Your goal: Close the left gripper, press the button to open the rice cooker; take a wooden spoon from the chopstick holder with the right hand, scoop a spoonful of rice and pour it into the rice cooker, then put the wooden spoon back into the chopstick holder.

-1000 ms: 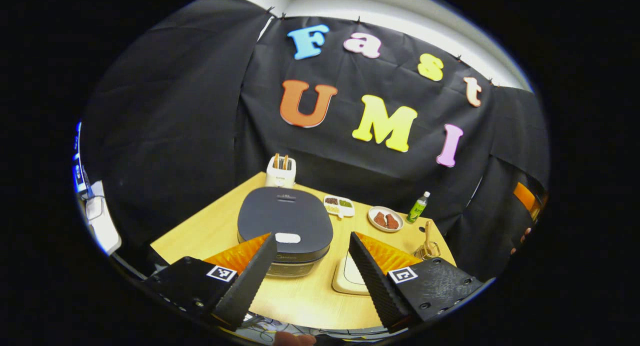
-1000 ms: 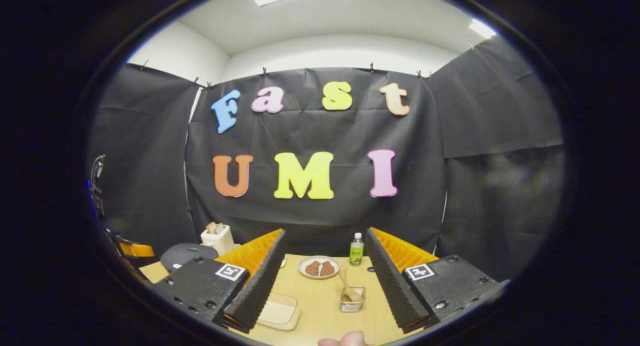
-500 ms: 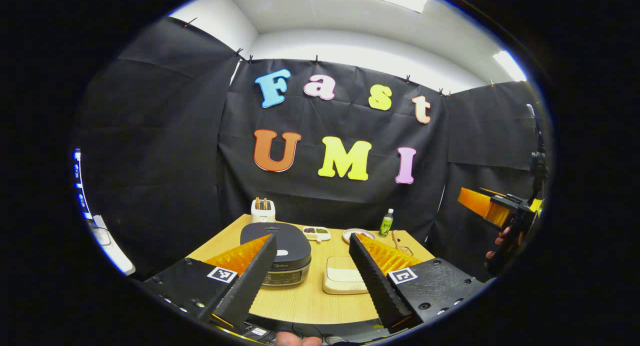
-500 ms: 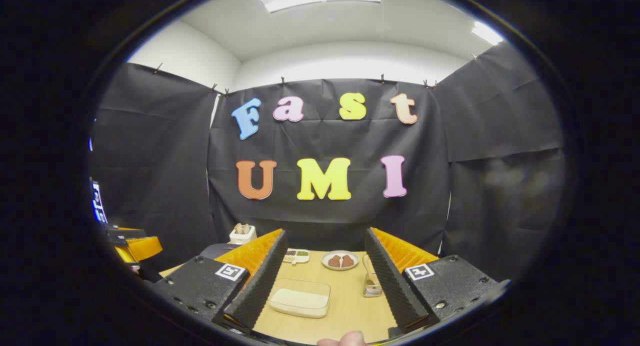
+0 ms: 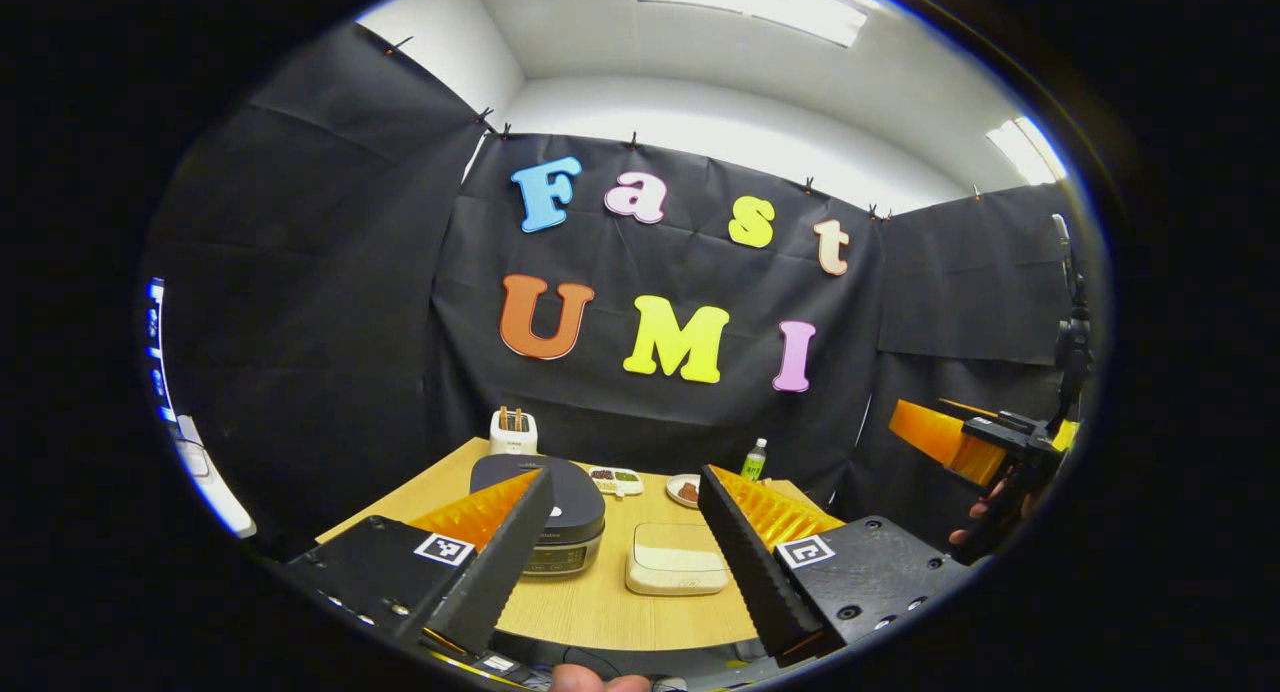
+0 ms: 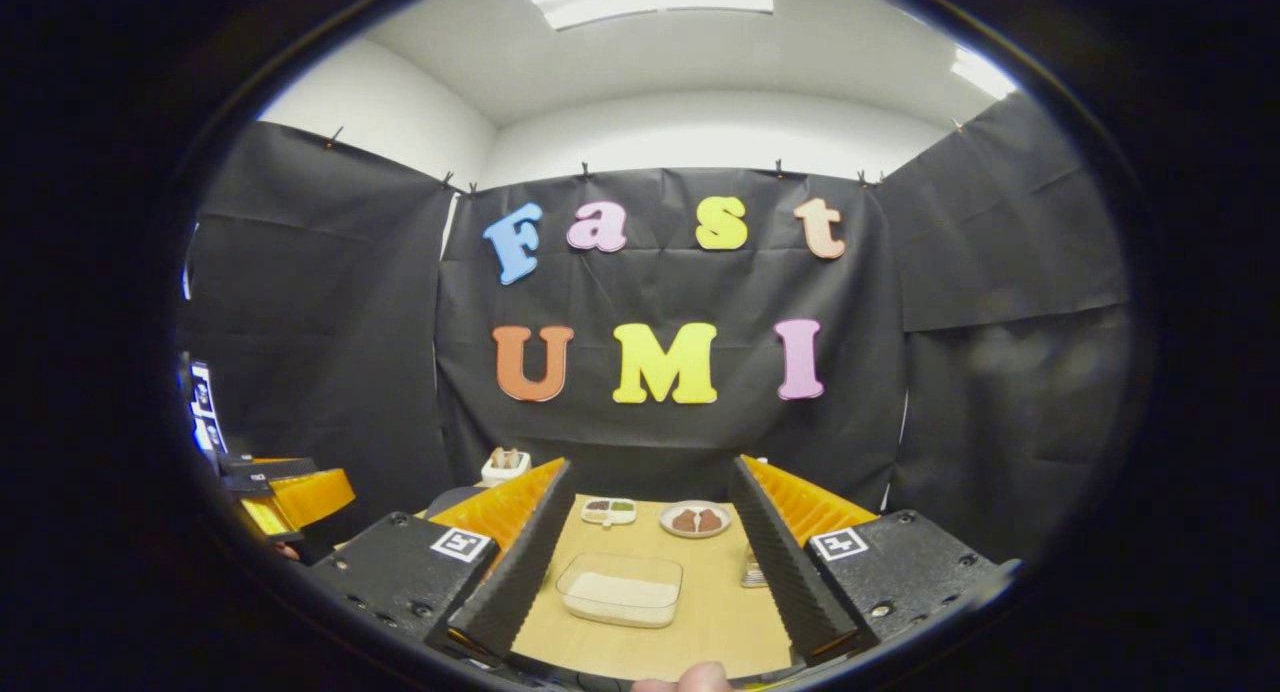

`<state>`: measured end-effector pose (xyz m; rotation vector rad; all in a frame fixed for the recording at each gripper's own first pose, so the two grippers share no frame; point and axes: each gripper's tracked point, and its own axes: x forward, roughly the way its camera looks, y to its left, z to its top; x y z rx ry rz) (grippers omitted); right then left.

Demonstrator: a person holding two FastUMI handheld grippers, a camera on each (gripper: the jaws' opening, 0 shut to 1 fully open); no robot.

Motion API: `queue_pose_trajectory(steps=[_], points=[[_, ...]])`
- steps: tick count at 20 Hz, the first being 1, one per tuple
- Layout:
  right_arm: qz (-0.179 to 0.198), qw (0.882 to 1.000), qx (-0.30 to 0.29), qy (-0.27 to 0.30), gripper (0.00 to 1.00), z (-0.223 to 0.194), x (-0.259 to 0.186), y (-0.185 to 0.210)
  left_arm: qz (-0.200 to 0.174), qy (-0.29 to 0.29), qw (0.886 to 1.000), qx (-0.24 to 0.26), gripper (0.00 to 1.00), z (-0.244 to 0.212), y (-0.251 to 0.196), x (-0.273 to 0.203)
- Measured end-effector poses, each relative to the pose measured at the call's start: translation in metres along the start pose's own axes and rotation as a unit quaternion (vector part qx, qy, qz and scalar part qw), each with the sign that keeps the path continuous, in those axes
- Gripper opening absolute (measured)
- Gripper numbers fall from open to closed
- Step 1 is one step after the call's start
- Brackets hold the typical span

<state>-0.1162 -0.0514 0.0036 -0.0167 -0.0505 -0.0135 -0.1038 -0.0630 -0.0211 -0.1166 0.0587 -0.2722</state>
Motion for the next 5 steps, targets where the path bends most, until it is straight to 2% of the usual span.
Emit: queue_pose_trajectory(steps=[1, 2, 3, 5], points=[[0.002, 1.000, 0.000, 0.002, 1.00, -0.0015, -0.0001, 0.0025, 0.000, 0.000, 1.000, -0.001, 0.94, 0.0003, 0.0010, 0.0002], [0.003, 1.000, 0.001, 0.002, 1.00, -0.0020, -0.0001, 0.0048, -0.003, 0.001, 1.000, -0.003, 0.95, 0.0022, -0.0007, 0.0003], [0.004, 1.000, 0.003, 0.001, 0.94, -0.0012, -0.0010, 0.0063, -0.005, 0.000, 1.000, -0.002, 0.95, 0.0018, -0.0027, 0.0007], [-0.001, 1.000, 0.004, -0.003, 0.94, -0.0003, -0.0029, 0.0022, -0.011, 0.001, 1.000, 0.002, 0.94, 0.0029, -0.0064, 0.0020]])
